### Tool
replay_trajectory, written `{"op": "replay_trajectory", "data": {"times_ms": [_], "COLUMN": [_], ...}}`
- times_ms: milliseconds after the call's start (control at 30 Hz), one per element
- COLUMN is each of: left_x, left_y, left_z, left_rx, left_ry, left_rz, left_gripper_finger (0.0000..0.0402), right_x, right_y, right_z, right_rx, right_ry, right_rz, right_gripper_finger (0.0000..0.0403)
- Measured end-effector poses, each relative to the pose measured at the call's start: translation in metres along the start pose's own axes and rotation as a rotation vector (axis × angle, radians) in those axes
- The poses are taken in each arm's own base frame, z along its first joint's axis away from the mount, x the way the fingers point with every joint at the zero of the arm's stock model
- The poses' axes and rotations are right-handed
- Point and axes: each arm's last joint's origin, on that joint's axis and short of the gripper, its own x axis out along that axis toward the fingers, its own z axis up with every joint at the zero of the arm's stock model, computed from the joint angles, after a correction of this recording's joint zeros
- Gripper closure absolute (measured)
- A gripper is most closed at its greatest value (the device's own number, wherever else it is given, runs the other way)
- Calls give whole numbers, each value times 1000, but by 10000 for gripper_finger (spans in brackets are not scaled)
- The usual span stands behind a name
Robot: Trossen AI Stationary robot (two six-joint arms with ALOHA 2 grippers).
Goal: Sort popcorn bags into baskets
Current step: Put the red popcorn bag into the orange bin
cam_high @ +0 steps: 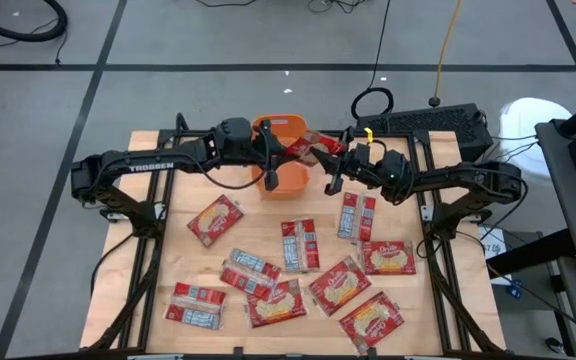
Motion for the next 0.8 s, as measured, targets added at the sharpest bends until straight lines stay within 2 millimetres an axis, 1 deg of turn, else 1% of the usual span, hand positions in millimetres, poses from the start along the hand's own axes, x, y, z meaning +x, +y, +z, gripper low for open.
{"op": "replay_trajectory", "data": {"times_ms": [100,167,233,300,400,500,600,667,733,800], "left_x": [-1,-3,-6,-12,-23,-37,-47,-52,-53,-55], "left_y": [2,4,6,8,13,23,36,47,58,69], "left_z": [-1,-1,-1,2,6,14,25,28,35,37], "left_rx": [6,15,34,56,77,83,107,116,150,164], "left_ry": [3,10,25,36,63,98,116,171,195,251], "left_rz": [-10,-14,-11,-3,8,36,90,127,160,170], "left_gripper_finger": [369,365,354,351,365,372,372,371,368,368], "right_x": [0,0,-1,-2,-5,-12,-19,-23,-26,-29], "right_y": [0,0,0,-1,-2,-5,-6,-6,-6,-5], "right_z": [0,-1,0,3,10,15,18,18,16,14], "right_rx": [12,20,22,22,0,-27,-44,-53,-67,-76], "right_ry": [1,12,36,61,141,244,347,406,455,501], "right_rz": [-2,-4,-6,-10,-62,-116,-134,-130,-123,-115], "right_gripper_finger": [365,355,334,306,263,228,205,197,194,193]}}
